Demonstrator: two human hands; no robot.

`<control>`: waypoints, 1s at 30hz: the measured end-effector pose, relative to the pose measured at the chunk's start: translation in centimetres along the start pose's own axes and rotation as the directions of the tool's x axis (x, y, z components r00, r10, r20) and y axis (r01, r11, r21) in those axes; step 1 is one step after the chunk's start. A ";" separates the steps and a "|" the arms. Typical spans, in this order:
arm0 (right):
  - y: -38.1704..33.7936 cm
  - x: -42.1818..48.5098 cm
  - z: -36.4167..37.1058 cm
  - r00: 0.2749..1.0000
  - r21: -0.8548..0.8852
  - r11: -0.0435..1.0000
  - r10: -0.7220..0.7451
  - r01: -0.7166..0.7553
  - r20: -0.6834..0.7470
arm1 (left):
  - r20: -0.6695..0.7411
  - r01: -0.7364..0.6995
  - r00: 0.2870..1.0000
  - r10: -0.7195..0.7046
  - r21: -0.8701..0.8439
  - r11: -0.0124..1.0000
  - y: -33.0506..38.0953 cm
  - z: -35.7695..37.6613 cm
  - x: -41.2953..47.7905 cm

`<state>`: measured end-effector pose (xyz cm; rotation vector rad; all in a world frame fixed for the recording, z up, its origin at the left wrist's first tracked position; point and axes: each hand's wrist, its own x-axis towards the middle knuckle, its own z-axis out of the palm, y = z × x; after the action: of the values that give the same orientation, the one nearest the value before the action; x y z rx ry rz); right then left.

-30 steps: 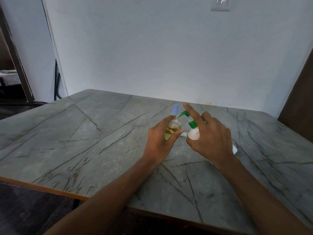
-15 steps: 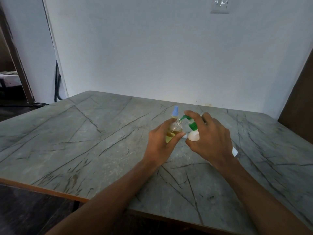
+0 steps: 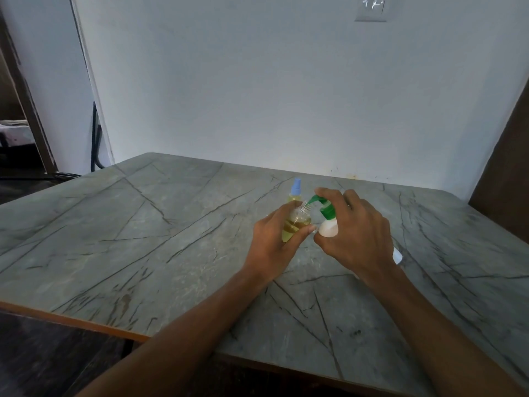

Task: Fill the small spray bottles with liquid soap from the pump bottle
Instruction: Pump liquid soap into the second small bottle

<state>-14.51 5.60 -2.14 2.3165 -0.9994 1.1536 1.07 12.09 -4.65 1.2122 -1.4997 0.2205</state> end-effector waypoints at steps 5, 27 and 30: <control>-0.1 -0.1 0.0 1.000 -0.053 0.999 0.004 -0.004 0.009 | -0.032 0.023 0.999 -0.022 0.008 1.000 0.0 -0.2 0.2; -0.1 0.1 -0.3 0.998 -0.041 0.999 0.015 -0.012 0.065 | -0.019 0.025 1.000 -0.025 0.011 1.000 0.0 -0.1 0.1; 0.1 0.1 -0.1 0.998 -0.023 1.000 0.020 -0.019 0.052 | 0.001 0.006 1.000 -0.006 0.030 1.000 -0.1 0.1 -0.1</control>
<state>-14.62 5.57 -1.99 2.3352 -1.0503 1.0890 1.07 12.02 -4.83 1.2407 -1.4982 0.2393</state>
